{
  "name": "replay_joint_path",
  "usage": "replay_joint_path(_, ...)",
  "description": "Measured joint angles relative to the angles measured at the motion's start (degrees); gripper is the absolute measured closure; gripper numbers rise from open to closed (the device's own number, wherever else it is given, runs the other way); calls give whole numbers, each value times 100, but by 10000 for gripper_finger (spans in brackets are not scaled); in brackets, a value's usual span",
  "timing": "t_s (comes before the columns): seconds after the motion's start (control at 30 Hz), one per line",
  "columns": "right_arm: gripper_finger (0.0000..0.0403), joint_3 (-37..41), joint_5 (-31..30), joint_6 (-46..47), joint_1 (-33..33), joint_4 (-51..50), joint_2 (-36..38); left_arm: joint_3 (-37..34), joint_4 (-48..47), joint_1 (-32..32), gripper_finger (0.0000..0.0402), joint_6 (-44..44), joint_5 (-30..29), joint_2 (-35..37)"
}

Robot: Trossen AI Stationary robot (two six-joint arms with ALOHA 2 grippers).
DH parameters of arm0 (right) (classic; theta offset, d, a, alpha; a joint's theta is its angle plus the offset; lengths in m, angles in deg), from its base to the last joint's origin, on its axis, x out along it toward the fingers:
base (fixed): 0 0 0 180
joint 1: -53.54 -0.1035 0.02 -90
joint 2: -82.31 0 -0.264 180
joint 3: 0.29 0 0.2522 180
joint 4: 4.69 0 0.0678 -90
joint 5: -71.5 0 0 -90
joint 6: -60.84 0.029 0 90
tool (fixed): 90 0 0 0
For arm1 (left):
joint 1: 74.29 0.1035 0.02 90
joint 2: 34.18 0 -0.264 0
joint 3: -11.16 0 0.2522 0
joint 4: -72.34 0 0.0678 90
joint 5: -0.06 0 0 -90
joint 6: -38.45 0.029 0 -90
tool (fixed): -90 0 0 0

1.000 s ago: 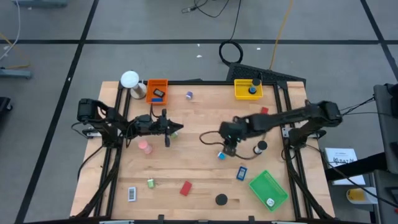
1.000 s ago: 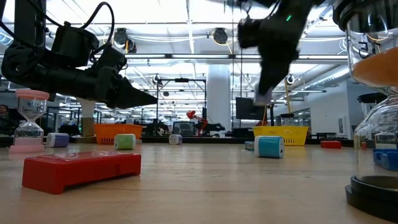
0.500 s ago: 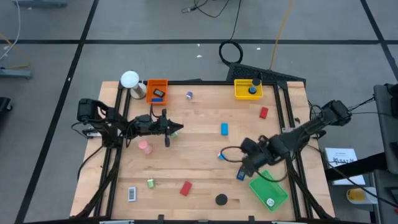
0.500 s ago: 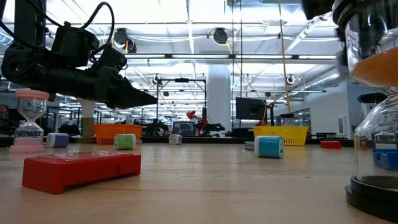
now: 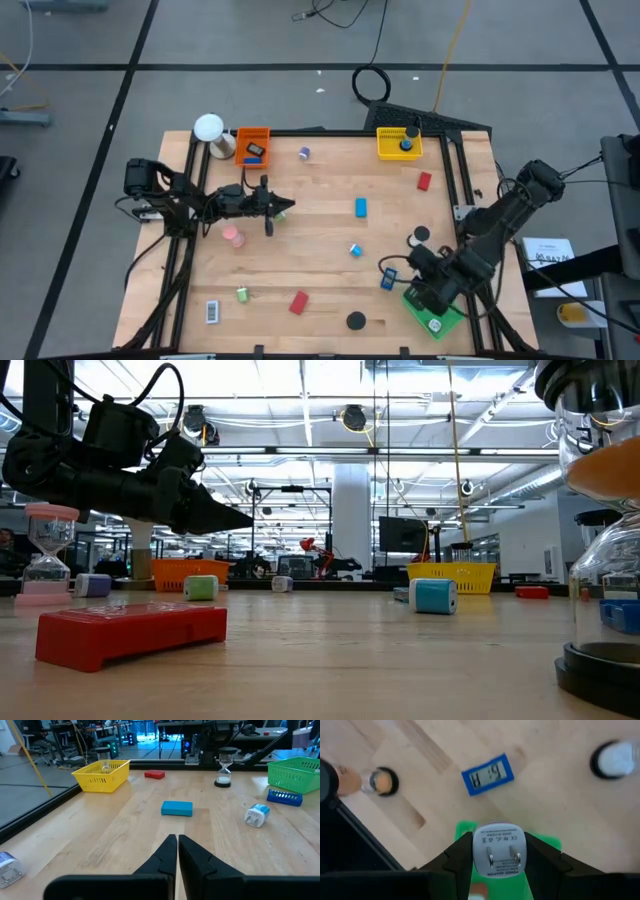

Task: Pick & Place Office items
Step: Put the bottom violet charger adapter into the green bin

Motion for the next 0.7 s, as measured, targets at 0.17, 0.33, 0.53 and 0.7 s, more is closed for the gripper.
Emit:
replay_joint_path(0.17,268,0,-8,758,-439,17,-24,0,0,0,380,0,0,0)
replay_joint_path(0.33,268,0,12,1516,-894,93,-219,0,0,0,380,-1,0,0)
replay_joint_path(0.53,268,0,144,2117,-1398,389,-594,0,0,0,380,-1,0,0)
replay_joint_path(0.7,268,31,355,2535,-1727,447,-838,0,0,-2,380,-1,0,0)
